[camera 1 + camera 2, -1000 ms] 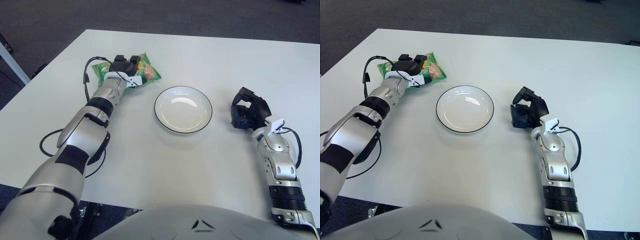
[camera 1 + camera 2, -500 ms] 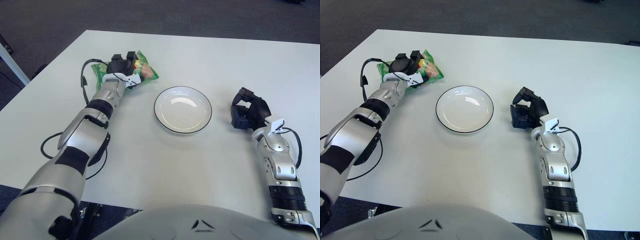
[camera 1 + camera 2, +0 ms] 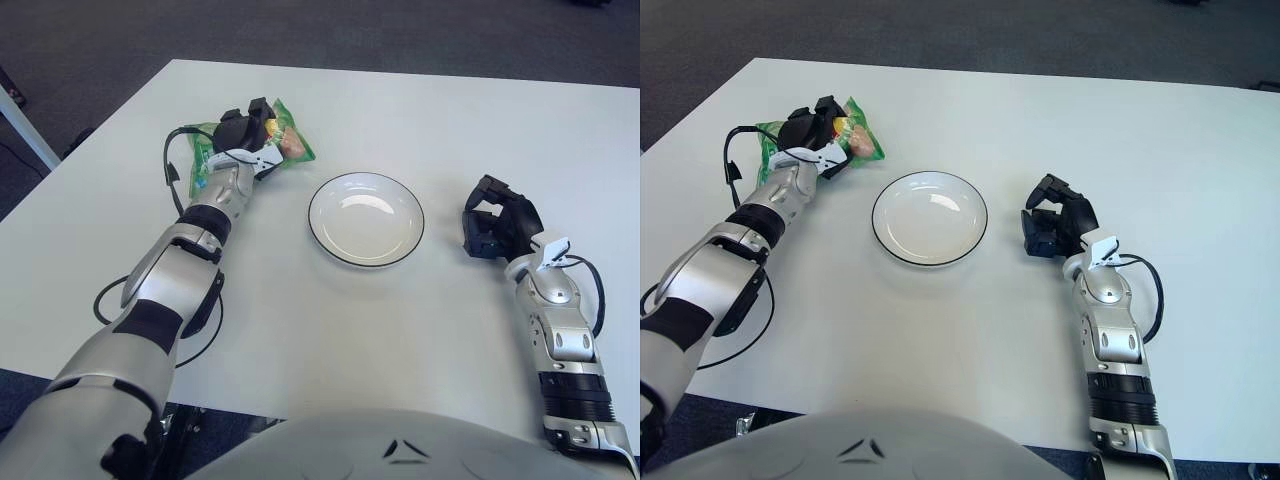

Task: Put the snack into the plate.

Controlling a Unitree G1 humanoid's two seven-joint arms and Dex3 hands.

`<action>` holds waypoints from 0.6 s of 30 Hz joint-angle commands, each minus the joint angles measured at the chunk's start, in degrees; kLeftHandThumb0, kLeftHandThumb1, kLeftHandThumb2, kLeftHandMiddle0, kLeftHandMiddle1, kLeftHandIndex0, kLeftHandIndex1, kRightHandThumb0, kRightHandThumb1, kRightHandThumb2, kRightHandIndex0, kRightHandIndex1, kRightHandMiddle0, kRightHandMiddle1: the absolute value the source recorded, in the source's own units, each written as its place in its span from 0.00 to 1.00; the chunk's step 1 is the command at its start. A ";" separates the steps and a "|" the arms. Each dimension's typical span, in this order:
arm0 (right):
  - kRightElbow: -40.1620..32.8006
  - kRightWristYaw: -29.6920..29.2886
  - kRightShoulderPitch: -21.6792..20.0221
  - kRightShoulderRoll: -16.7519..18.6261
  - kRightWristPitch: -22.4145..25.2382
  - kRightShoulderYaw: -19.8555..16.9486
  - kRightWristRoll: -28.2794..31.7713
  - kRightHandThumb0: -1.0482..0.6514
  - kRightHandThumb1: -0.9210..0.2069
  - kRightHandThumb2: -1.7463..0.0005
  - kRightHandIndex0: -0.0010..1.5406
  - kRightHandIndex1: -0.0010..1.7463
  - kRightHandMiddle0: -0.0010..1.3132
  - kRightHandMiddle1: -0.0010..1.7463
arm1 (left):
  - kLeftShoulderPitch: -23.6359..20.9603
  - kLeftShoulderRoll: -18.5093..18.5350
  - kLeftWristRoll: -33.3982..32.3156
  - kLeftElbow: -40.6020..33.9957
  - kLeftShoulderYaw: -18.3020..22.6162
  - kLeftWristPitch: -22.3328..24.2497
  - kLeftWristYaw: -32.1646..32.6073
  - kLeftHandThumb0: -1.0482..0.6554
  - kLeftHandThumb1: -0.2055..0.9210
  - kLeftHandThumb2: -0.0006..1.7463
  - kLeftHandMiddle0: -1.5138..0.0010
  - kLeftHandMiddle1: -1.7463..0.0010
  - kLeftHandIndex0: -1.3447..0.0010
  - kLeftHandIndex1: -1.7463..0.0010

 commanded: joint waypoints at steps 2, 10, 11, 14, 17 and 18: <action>4.12 1.33 4.10 0.38 3.18 0.53 -0.46 0.34 0.52 0.26 0.82 1.00 0.45 1.00 | 0.90 1.98 -1.01 -0.80 0.73 -2.77 -1.90 0.62 0.12 0.95 0.35 0.16 0.49 0.00; 4.77 1.25 3.71 0.54 2.96 0.39 -1.02 0.34 0.52 0.26 0.81 1.00 0.46 1.00 | 0.01 4.15 1.55 -11.19 0.86 -4.63 2.50 0.62 0.11 0.97 0.35 0.13 0.48 0.00; 4.75 1.16 3.70 0.57 3.00 0.40 -1.13 0.34 0.52 0.26 0.81 1.00 0.46 1.00 | 0.35 4.38 1.93 -13.32 0.91 -4.39 2.84 0.62 0.11 0.97 0.36 0.13 0.48 0.00; 4.96 0.93 3.53 0.62 2.99 0.44 -1.36 0.34 0.52 0.26 0.81 1.00 0.45 1.00 | 1.87 4.76 2.76 -19.64 1.21 -2.87 2.76 0.62 0.11 0.97 0.36 0.11 0.48 0.00; 5.14 0.73 3.40 0.68 2.99 0.54 -1.53 0.34 0.52 0.26 0.81 1.00 0.45 1.00 | 3.84 4.84 3.96 -26.49 1.61 -0.51 2.39 0.62 0.12 0.97 0.37 0.10 0.49 0.00; 5.20 0.66 3.39 0.72 2.94 0.58 -1.57 0.34 0.51 0.26 0.81 1.00 0.45 1.00 | 4.73 4.76 4.58 -30.15 1.71 0.75 1.66 0.62 0.12 0.97 0.37 0.10 0.49 0.00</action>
